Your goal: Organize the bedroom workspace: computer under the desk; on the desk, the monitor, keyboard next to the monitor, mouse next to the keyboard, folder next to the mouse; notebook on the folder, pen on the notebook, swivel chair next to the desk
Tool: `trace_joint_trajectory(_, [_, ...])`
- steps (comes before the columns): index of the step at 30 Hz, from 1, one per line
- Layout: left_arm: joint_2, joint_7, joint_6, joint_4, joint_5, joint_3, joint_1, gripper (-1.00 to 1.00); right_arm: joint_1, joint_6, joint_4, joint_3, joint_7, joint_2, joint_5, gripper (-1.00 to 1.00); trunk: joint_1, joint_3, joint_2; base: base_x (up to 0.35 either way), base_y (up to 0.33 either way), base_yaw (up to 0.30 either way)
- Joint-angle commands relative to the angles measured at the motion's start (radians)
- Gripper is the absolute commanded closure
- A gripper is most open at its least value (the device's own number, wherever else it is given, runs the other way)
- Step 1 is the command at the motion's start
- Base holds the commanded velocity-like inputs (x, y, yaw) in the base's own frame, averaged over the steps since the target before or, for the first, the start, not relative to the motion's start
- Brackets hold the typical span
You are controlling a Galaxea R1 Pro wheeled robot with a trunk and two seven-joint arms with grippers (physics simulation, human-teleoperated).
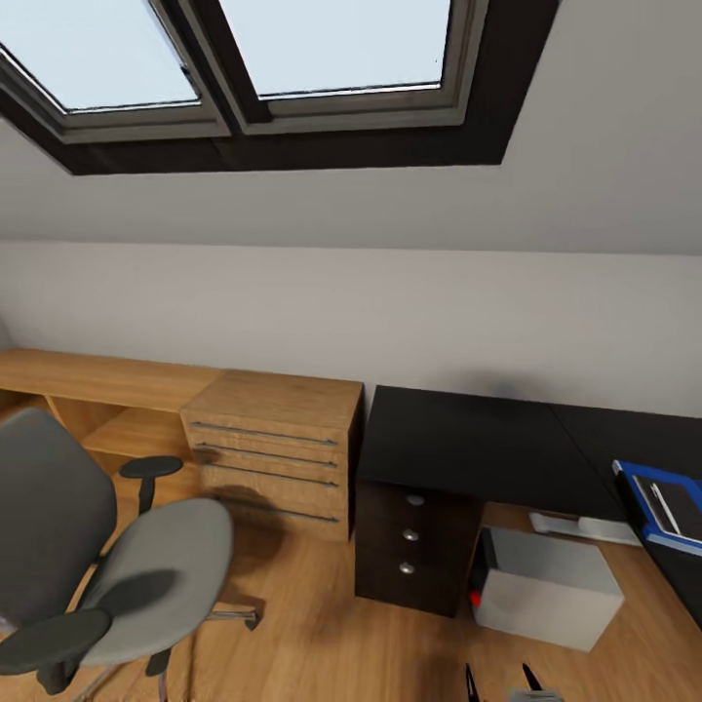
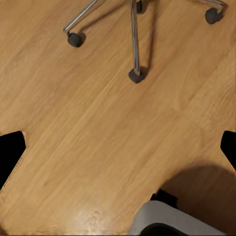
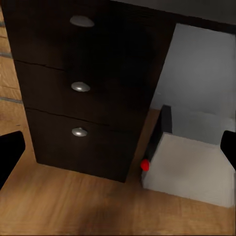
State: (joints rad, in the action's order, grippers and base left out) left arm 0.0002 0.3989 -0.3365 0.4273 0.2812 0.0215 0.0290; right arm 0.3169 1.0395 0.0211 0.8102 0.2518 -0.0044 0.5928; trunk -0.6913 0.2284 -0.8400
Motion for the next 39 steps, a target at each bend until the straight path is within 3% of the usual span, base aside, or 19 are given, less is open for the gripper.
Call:
trace_joint_trajectory(1, [0.001,0.003,-0.024,-0.023,0.005,0.003,0.000,-1.00,-0.009,0.007,0.002,0.011,0.004,-0.007,0.001,-1.00,0.004,-0.001,0.006,0.000,0.000,0.255])
trace_joint_trajectory(6, [0.000,0.001,-0.166,-0.132,-0.001,0.011,0.000,-1.00,-0.039,0.008,0.001,0.013,0.004,-0.028,0.000,-1.00,0.023,-0.013,0.041,0.000,0.000,0.255])
trace_joint_trajectory(11, [-0.004,0.001,-0.251,-0.178,-0.003,0.048,0.000,-1.00,-0.055,0.008,0.000,0.015,0.004,-0.009,-0.004,-1.00,0.042,-0.028,0.076,0.000,0.000,0.258])
trace_joint_trajectory(15, [-0.005,0.001,-0.258,-0.182,-0.002,0.054,0.000,-1.00,-0.058,0.008,0.000,0.014,0.005,-0.005,-0.004,-1.00,0.057,-0.040,0.104,0.000,0.000,0.257])
trace_joint_trajectory(27, [-0.005,0.001,-0.256,-0.185,-0.001,0.058,0.000,-1.00,-0.060,0.008,-0.001,0.014,0.007,0.007,0.003,-1.00,0.057,-0.040,0.104,0.000,0.000,0.070])
trace_joint_trajectory(39, [-0.003,0.001,-0.255,-0.185,0.000,0.060,0.000,-1.00,-0.060,0.007,0.000,0.009,0.007,0.029,0.002,-1.00,0.057,-0.040,0.104,0.000,0.000,0.244])
